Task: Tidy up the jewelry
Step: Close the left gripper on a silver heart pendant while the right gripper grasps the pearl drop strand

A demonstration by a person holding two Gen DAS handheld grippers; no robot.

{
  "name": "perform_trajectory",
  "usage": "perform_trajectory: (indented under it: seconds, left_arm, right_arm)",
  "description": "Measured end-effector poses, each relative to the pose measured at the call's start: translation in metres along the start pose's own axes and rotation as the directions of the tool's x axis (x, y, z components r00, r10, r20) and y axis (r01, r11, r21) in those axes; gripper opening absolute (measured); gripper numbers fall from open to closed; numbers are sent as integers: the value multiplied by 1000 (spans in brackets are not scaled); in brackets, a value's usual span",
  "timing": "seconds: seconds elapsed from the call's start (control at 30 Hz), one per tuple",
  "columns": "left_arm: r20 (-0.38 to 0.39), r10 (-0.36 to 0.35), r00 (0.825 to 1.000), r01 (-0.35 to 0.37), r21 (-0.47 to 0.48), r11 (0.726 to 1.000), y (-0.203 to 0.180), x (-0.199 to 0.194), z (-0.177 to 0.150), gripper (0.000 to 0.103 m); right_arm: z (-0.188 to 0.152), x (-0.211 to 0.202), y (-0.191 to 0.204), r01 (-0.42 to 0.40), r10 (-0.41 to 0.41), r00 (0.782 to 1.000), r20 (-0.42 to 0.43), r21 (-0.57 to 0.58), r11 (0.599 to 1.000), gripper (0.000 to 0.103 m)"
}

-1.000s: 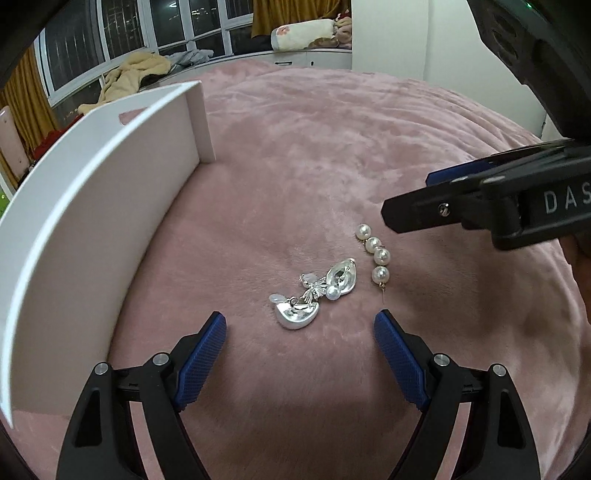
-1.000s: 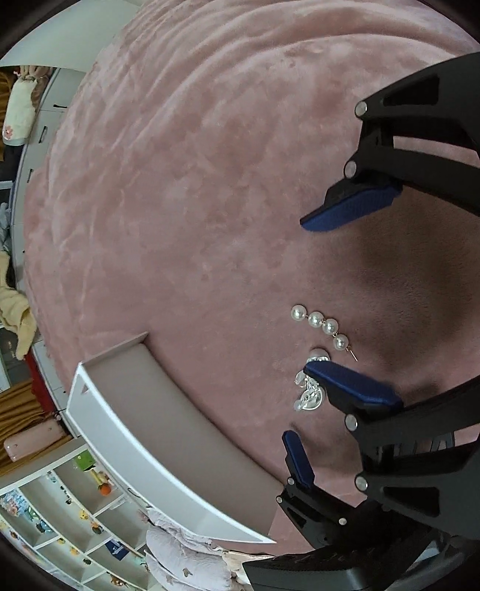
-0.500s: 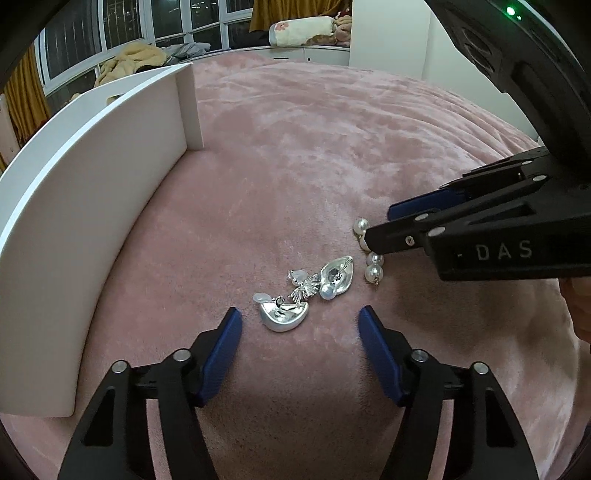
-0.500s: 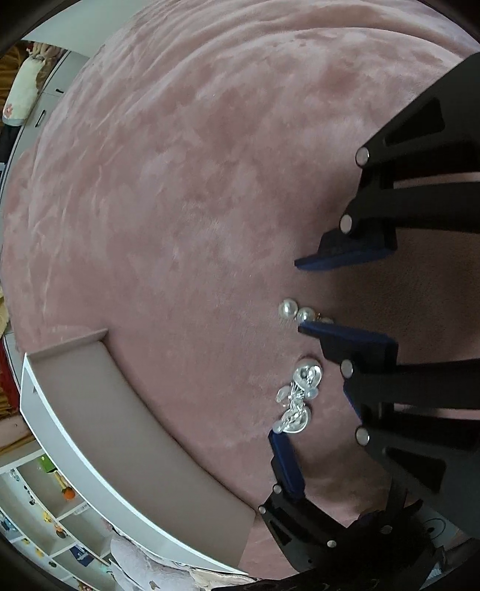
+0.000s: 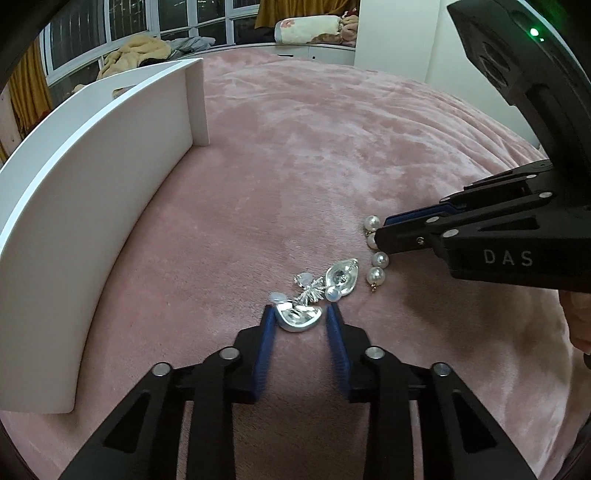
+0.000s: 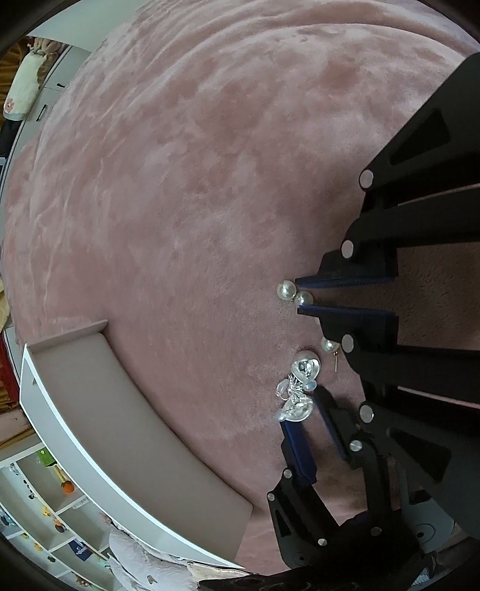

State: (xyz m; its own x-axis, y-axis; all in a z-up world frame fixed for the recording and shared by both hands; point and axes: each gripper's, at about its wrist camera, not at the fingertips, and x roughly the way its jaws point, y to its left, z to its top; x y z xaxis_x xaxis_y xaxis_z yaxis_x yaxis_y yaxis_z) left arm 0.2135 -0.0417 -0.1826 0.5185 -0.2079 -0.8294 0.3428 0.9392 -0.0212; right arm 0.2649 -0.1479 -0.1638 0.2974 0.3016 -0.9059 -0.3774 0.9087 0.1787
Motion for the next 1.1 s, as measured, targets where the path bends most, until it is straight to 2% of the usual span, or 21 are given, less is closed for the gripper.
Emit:
perform_trajectory:
  seconds: [0.4, 0.57, 0.6, 0.63, 0.7, 0.77, 0.83, 0.87, 0.9, 0.93, 1.1]
  left_arm:
    - [6, 5, 1000, -5, 11, 1000, -1, -7, 0, 30]
    - [6, 7, 1000, -8, 16, 1000, -1, -9, -3, 30]
    - [4, 8, 1000, -8, 16, 1000, -1, -9, -3, 30]
    - [4, 9, 1000, -9, 17, 1000, -1, -10, -4, 30]
    - [3, 13, 1000, -13, 23, 1000, -2, -11, -6, 30]
    - [0, 13, 1000, -13, 26, 1000, -3, -11, -7, 30]
    - [-2, 15, 1000, -15, 28, 999, -2, -11, -8, 30]
    - [-3, 15, 1000, -15, 26, 1000, -2, -11, -8, 30]
    - [-3, 15, 1000, -15, 23, 1000, -2, -11, -9, 30]
    - [-3, 14, 1000, -14, 21, 1000, -1, -11, -9, 30]
    - [-1, 15, 1000, -15, 22, 1000, -3, -14, -10, 30]
  right_arm:
    - [6, -18, -30, -57, 52, 997, 54, 95, 994, 4]
    - [3, -3, -28, -75, 76, 997, -7, 119, 990, 7]
    - [3, 1, -26, -80, 83, 996, -21, 115, 990, 14]
    - [3, 5, -23, -90, 93, 995, -23, 110, 990, 28]
    - [3, 9, -15, -94, 95, 995, -14, 76, 993, 42]
    - [3, 12, -9, -69, 69, 998, -6, 54, 996, 45]
    - [1, 14, -7, -50, 50, 999, 0, 45, 998, 42]
    - [1, 14, -8, -55, 55, 998, 5, 58, 997, 38]
    - [1, 13, -9, -56, 56, 998, 13, 64, 996, 31]
    - [2, 12, -12, -70, 69, 997, 23, 72, 995, 13]
    - [3, 4, -28, -141, 132, 989, 68, 148, 979, 12]
